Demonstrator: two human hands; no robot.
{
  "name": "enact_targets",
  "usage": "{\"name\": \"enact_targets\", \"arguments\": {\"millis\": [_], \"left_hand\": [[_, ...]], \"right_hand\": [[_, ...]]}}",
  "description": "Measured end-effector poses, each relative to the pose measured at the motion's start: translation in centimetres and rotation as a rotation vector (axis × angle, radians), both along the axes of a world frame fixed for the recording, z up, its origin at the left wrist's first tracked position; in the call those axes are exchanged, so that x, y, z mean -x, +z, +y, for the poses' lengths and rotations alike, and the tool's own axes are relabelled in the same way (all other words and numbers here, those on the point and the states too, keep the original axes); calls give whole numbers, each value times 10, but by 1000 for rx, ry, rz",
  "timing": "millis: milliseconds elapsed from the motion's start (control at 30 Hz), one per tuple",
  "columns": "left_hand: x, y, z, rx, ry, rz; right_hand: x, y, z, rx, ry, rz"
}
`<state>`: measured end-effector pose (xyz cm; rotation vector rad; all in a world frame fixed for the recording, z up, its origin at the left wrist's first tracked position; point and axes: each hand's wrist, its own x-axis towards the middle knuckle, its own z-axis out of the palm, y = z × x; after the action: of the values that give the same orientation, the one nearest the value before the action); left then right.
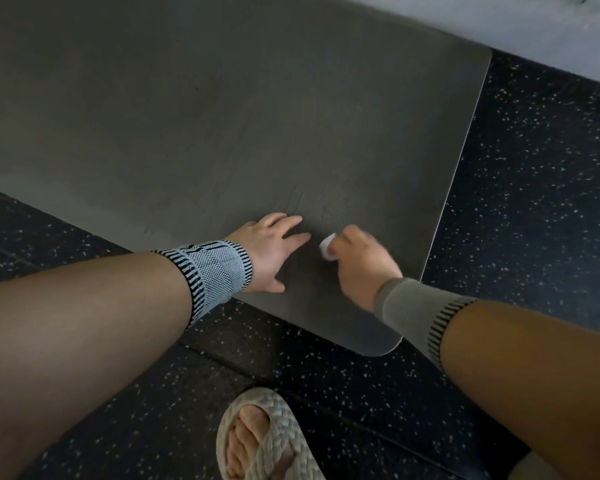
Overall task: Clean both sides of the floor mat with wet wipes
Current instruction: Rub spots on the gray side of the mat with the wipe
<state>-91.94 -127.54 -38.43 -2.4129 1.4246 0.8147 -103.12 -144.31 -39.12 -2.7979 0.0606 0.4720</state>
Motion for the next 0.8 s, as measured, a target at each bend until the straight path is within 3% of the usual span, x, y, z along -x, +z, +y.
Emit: {"name": "enact_targets", "arguments": {"millis": [133,167,267,300,333,433,500,567,700,800], "left_hand": [[-3,4,-2,3,-11,1],[-2,4,-2,0,-10,1],[-1,3,1,-15,6,7],[-1,3,2,-21,8,9],[-1,3,3,-22,4,10],[-2,5,3,-5,-11,-14],[-1,6,1,2,-20,-35],[2,5,1,-4,-15,-27],[3,4,4,-38,-8,-7],[-1,9,-2,-31,-9,-26]], "right_hand": [[31,0,32,-154,577,127],[27,-4,28,-133,581,109],[-1,-12,5,-59,16,38],[-4,-11,4,-54,-85,17],[-2,-10,9,-46,-49,12],[29,-1,36,-138,450,117],[49,8,39,-164,643,198],[49,10,19,-153,620,198],[33,11,-24,-25,311,121],[46,16,-18,-48,519,160]]}}
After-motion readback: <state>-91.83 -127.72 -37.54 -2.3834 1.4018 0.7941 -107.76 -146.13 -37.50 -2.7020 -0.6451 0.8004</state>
